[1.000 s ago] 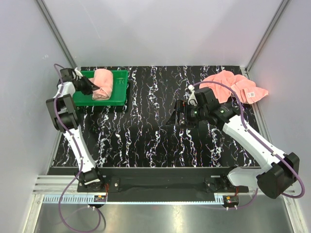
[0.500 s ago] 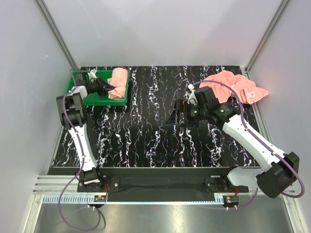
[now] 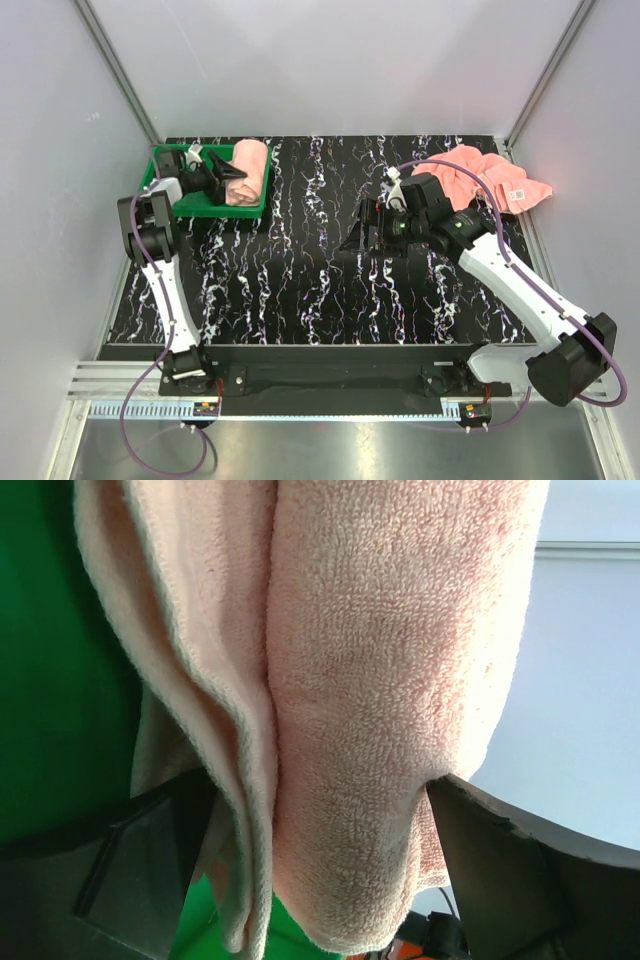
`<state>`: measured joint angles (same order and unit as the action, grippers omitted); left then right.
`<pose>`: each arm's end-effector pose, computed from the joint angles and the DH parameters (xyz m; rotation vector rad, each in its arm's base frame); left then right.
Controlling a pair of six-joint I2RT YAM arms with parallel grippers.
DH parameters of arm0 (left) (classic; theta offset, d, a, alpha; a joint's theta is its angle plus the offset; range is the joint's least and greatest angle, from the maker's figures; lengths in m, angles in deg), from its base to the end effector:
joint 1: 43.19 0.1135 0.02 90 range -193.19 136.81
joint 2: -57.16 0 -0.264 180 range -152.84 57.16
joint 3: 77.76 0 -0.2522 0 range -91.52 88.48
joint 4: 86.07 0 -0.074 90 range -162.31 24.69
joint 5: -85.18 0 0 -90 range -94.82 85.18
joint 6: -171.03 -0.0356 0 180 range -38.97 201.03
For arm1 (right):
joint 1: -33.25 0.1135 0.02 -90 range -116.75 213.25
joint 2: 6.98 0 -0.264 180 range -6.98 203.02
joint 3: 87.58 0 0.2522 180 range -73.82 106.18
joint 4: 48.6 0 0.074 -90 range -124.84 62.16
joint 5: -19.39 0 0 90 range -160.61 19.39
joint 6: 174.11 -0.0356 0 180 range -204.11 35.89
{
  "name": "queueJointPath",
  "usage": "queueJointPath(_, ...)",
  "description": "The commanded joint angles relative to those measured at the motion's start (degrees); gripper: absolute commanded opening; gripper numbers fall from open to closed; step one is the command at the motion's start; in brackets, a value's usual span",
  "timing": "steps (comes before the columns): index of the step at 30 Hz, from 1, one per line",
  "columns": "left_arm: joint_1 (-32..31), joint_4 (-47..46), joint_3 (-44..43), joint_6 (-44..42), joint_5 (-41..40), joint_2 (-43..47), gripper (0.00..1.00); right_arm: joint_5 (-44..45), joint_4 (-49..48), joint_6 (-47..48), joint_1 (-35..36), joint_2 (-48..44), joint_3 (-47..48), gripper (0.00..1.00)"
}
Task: Roll the towels
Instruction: Place the rolled towel into the container
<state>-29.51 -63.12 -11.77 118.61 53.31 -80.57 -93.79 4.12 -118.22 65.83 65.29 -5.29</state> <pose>0.5026 0.0912 0.1221 -0.5240 2.2375 -1.4048 0.2169 0.1553 0.3365 -0.1890 2.4752 1.0188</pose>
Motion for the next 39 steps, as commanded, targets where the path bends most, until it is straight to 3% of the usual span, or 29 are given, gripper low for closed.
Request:
queueJointPath(1,1.36,2.59,0.75,-0.07,-4.53,-1.40,0.99,0.68,1.11,0.80,-0.32,-0.20,2.75,1.00)
queueJointPath(5,3.03,-4.86,3.03,5.82,0.21,-1.40,0.99,1.29,1.64,0.89,-0.32,-0.64,2.57,1.00)
queueJointPath(12,5.93,-38.40,10.86,27.17,9.28,-1.75,0.99,1.47,1.82,0.89,-0.32,-0.38,2.48,1.00)
queueJointPath(14,6.19,-41.44,11.04,30.97,9.99,-2.28,0.99,1.30,1.82,0.97,-0.32,-0.11,2.57,1.00)
queueJointPath(16,6.72,-37.08,10.34,26.44,9.12,-2.10,0.99,1.38,2.08,1.15,-0.32,-0.02,2.83,1.00)
queueJointPath(20,7.60,-12.52,6.56,10.43,2.80,0.09,0.99,1.82,2.70,1.41,-0.32,-0.02,3.19,1.00)
queueJointPath(21,7.69,-10.09,5.51,8.14,1.21,0.53,0.99,1.91,2.87,1.59,-0.32,0.06,3.27,1.00)
queueJointPath(30,8.39,1.88,3.57,-2.86,-16.02,5.80,0.99,2.35,2.96,2.03,-0.32,0.24,2.92,1.00)
queueJointPath(35,8.30,11.44,-3.80,-7.26,-24.11,5.63,0.99,2.70,3.05,2.55,-0.23,0.68,3.01,1.00)
queueJointPath(39,8.39,10.59,-1.80,-8.49,-27.62,9.49,0.99,2.70,2.44,2.56,-0.24,1.38,2.92,1.00)
